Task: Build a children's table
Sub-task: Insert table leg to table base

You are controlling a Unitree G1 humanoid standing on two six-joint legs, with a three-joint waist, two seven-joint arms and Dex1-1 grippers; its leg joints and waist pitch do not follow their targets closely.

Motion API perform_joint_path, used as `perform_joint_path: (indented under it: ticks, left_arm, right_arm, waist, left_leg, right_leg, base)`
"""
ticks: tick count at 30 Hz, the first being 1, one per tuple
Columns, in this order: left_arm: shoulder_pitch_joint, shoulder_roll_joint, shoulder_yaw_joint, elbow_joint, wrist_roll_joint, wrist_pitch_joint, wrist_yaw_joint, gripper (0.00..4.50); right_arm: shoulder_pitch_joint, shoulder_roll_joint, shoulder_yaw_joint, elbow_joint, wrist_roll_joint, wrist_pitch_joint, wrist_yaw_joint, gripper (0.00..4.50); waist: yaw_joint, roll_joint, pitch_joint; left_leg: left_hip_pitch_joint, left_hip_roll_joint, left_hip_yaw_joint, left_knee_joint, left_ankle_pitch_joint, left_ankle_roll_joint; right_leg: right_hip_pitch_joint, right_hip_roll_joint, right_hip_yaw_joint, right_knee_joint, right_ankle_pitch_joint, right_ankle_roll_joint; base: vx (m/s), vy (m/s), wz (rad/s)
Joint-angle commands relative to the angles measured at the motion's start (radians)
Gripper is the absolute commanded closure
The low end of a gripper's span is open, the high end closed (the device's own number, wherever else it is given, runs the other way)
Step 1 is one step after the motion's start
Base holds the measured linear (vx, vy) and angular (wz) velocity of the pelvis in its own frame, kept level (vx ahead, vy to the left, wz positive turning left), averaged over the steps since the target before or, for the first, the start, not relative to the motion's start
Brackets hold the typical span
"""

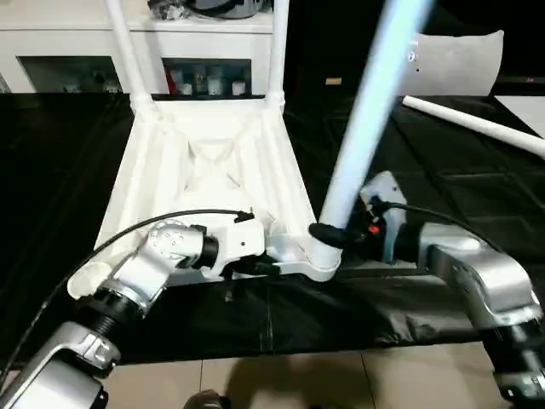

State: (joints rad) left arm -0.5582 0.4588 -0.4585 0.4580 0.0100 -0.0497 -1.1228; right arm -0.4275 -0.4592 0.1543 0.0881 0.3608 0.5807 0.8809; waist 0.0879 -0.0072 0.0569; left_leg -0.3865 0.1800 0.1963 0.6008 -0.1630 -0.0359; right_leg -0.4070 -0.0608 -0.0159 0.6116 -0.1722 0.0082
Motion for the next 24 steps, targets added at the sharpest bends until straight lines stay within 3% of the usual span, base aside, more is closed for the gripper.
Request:
perform_joint_path:
  ticks: [1,5,7,10,11,14,15,16,18,22,24]
  left_arm:
    - [-0.019,-0.002,-0.039,-0.011,0.037,-0.038,-0.053,4.50]
    - [-0.022,-0.008,-0.032,-0.001,0.043,-0.042,-0.040,4.50]
    - [-0.016,-0.012,-0.024,-0.001,0.037,-0.038,-0.034,4.50]
    - [-0.013,-0.014,-0.018,0.001,0.034,-0.032,-0.024,4.50]
    - [-0.010,-0.016,-0.013,0.002,0.033,-0.023,-0.014,4.50]
    - [-0.004,-0.028,0.004,0.007,0.024,-0.004,0.007,4.50]
    - [-0.002,-0.034,0.012,0.011,0.020,0.003,0.014,4.50]
    - [-0.002,-0.034,0.012,0.011,0.020,0.003,0.014,4.50]
    - [-0.001,-0.037,0.016,0.013,0.018,0.010,0.020,4.50]
    - [0.003,-0.033,0.007,0.016,0.032,0.004,0.014,4.50]
    - [0.000,-0.024,-0.003,0.019,0.045,-0.006,0.001,4.50]
  right_arm:
    - [0.007,-0.004,0.021,0.062,-0.015,0.013,0.008,2.62]
    - [0.006,-0.006,0.005,0.101,-0.004,0.009,0.019,2.62]
    - [0.020,0.007,-0.038,0.119,0.028,0.016,0.024,2.62]
    - [0.038,0.014,-0.060,0.122,0.046,0.015,0.027,2.62]
    - [0.054,0.021,-0.074,0.124,0.056,0.000,0.027,2.62]
    - [0.083,0.043,-0.110,0.138,0.078,-0.022,0.017,2.62]
    - [0.104,0.056,-0.129,0.142,0.089,-0.039,0.010,2.62]
    - [0.104,0.056,-0.129,0.142,0.089,-0.039,0.010,2.62]
    - [0.140,0.072,-0.141,0.129,0.098,-0.075,0.002,2.62]
    - [0.204,0.093,-0.129,0.110,0.047,-0.174,-0.028,2.62]
    - [0.207,0.076,-0.089,0.118,-0.019,-0.224,-0.044,2.62]
  waist:
    - [-0.002,-0.002,-0.064]
    - [-0.001,-0.002,-0.062]
    - [-0.001,-0.002,-0.065]
    - [0.003,-0.001,-0.066]
    - [0.005,0.010,-0.067]
    - [0.006,0.005,-0.067]
    - [0.007,0.016,-0.066]
    - [0.006,0.011,-0.064]
    - [0.008,0.014,-0.063]
    - [0.006,0.021,-0.063]
    - [0.002,0.021,-0.062]
  left_leg:
    - [0.033,0.046,-0.026,-0.076,-0.337,-0.046]
    - [0.037,0.046,-0.029,-0.077,-0.361,-0.050]
    - [0.037,0.046,-0.029,-0.077,-0.359,-0.051]
    - [0.037,0.047,-0.028,-0.077,-0.354,-0.049]
    - [0.037,0.047,-0.030,-0.077,-0.353,-0.051]
    - [0.036,0.045,-0.029,-0.078,-0.366,-0.051]
    - [0.037,0.046,-0.030,-0.079,-0.375,-0.055]
    - [0.039,0.044,-0.029,-0.079,-0.395,-0.055]
    - [0.043,0.044,-0.032,-0.078,-0.414,-0.057]
    - [0.040,0.045,-0.039,-0.085,-0.441,-0.059]
    - [0.042,0.045,-0.039,-0.085,-0.452,-0.061]
  right_leg:
    - [0.025,-0.073,0.030,-0.083,-0.364,-0.176]
    - [0.024,-0.075,0.030,-0.088,-0.415,-0.166]
    - [0.024,-0.074,0.029,-0.087,-0.405,-0.167]
    - [0.025,-0.074,0.030,-0.086,-0.378,-0.174]
    - [0.026,-0.075,0.030,-0.084,-0.368,-0.178]
    - [0.028,-0.073,0.028,-0.085,-0.356,-0.185]
    - [0.025,-0.074,0.028,-0.086,-0.358,-0.188]
    - [0.024,-0.073,0.027,-0.090,-0.383,-0.185]
    - [0.021,-0.076,0.026,-0.095,-0.437,-0.171]
    - [0.021,-0.077,0.025,-0.099,-0.480,-0.145]
    - [0.016,-0.074,0.025,-0.101,-0.485,-0.142]
  base:
    - [0.000,0.000,0.00]
    - [0.000,0.000,0.00]
    - [0.000,0.000,0.00]
    - [0.000,0.000,0.00]
    - [0.000,0.000,0.00]
    - [0.000,0.000,0.00]
    - [0.000,0.000,0.00]
    - [0.000,0.000,0.00]
    - [0.000,0.000,0.00]
    - [0.000,0.000,0.00]
    - [0.000,0.000,0.00]
